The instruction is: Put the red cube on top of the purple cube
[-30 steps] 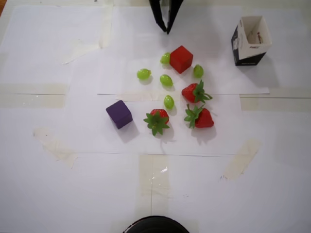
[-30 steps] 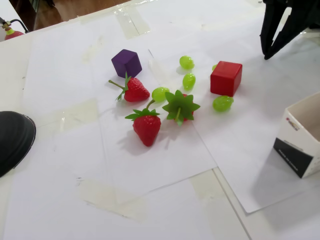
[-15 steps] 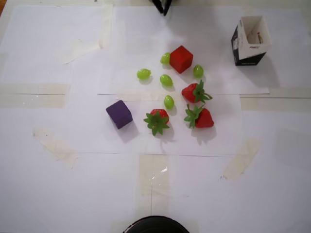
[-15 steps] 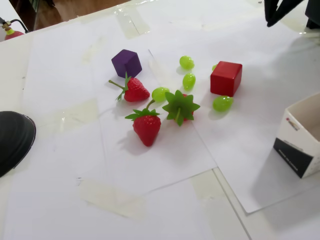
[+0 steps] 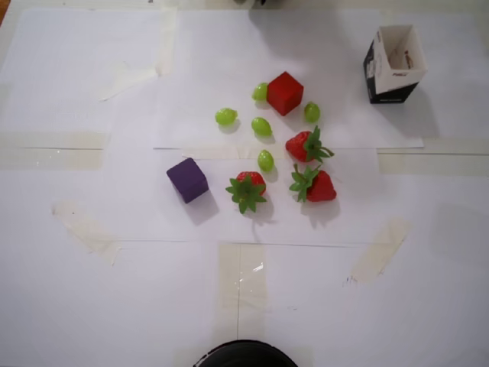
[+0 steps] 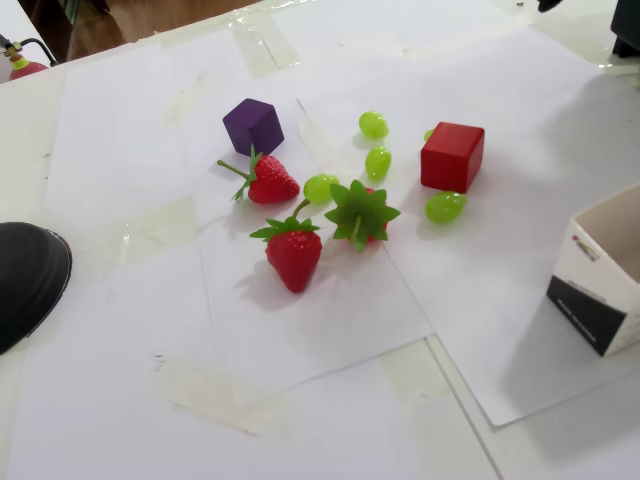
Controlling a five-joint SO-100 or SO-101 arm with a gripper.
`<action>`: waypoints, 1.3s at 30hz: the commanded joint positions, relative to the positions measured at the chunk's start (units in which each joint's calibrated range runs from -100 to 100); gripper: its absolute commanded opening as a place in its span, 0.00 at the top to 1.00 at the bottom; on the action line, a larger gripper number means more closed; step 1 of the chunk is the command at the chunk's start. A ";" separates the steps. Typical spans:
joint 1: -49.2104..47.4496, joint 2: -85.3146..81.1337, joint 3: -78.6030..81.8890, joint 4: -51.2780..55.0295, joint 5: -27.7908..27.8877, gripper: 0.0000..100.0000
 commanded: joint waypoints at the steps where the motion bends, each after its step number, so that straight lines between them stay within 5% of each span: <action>1: 0.10 6.86 -6.39 -2.48 0.78 1.00; 9: -0.27 29.99 -20.12 -8.28 4.35 1.00; 24: -2.18 67.65 -56.76 3.97 14.95 1.00; 39: -8.87 80.54 -55.76 -1.75 15.92 1.00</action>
